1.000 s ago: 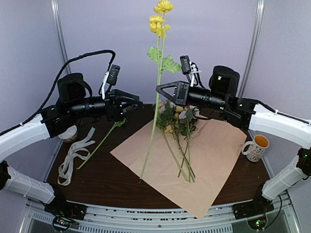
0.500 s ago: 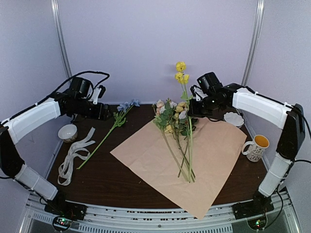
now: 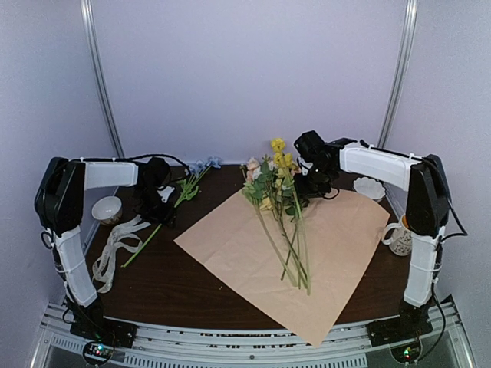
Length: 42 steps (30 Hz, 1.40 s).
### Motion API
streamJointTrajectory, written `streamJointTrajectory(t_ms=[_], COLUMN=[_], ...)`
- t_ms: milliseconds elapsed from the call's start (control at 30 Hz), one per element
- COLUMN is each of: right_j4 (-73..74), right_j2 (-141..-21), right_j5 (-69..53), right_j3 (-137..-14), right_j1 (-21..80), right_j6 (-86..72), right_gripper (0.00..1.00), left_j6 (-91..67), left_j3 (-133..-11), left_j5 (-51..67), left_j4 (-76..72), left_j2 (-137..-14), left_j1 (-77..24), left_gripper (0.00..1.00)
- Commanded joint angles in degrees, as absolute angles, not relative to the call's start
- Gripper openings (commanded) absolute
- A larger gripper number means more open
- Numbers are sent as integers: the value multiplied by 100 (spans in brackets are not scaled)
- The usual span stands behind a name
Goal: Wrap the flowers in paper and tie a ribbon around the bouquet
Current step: Place the fake flower on the flattened wrapping paper, then pick up the fake flower from the corner of the board, then pass from the left arm to the right
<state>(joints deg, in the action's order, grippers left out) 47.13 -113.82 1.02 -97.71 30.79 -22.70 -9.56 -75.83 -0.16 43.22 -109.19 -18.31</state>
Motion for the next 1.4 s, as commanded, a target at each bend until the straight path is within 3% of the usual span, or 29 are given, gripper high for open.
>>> streamJointTrajectory(t_ms=[0, 233, 400, 500, 667, 1100, 1367], right_j4=[4527, 4299, 4091, 4078, 4068, 2743, 19], right_j2=[-10862, -10151, -9703, -9504, -9198, -8014, -7936], right_j5=[293, 172, -22, -68, -122, -1358, -2432], right_j3=[-9373, -8480, -8037, -7937, -7834, -7422, -7273], right_j1=[3042, 3059, 3080, 3118, 3168, 3796, 4797], right_j6=[-2263, -2286, -2371, -2388, -2397, -2217, -2626], right_gripper=[33, 34, 34, 34, 34, 34, 37], left_j6=[-745, -648, -668, -655, -768, -1848, -2327], left_j3=[-8166, -8471, -8478, -8501, -8373, -6442, -5808], left_j5=[-273, 102, 524, 529, 643, 1752, 2836], left_j4=[4510, 4557, 4421, 4379, 4155, 1400, -1070], left_j2=[-11377, -11996, -12102, -12147, -11898, -8665, -7304], left_j1=[-1721, -1634, -1593, -1586, -1576, -1751, -3552], left_gripper=[68, 52, 25, 2, 0, 0, 0])
